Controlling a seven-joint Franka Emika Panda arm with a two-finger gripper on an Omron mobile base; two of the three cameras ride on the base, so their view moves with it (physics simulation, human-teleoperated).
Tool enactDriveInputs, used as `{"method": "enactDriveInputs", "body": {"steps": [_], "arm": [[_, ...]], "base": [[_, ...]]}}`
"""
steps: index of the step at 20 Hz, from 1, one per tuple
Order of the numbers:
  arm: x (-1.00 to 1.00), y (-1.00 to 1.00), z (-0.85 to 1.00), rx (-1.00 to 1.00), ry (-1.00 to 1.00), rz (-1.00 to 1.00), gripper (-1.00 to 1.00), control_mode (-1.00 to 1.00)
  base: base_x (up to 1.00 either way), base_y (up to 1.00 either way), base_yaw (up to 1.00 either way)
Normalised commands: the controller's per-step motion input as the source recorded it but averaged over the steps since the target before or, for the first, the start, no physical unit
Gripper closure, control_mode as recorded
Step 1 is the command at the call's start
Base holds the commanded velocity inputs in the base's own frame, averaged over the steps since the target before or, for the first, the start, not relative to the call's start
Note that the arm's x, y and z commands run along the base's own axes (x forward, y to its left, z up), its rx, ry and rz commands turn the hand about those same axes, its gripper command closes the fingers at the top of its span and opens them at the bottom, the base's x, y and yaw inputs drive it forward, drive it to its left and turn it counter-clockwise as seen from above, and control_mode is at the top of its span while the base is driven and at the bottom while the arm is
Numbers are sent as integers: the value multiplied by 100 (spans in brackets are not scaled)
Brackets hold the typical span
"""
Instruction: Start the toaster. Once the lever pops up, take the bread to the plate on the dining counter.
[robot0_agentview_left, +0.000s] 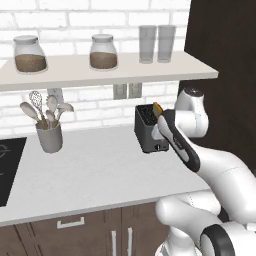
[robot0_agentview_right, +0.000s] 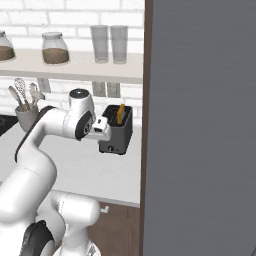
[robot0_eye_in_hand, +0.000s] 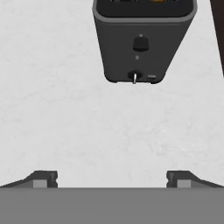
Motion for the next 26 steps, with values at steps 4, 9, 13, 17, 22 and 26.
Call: {"method": "enactDriveInputs", "body": {"steps": [4,9,13,17,22,26], "arm": [[40,1,0,0,0,0,-100,-100],[47,4,-1,0,0,0,-100,-100],[42,8,-4,0,0,0,-100,-100],[31,10,-18,0,0,0,-100,-100],[28,2,-20,0,0,0,-100,-100],[35,0,-19,0,0,0,-100,-100]], "base": [[0,0,0],[0,0,0],[0,0,0],[0,0,0],[0,0,0],[0,0,0]]}}
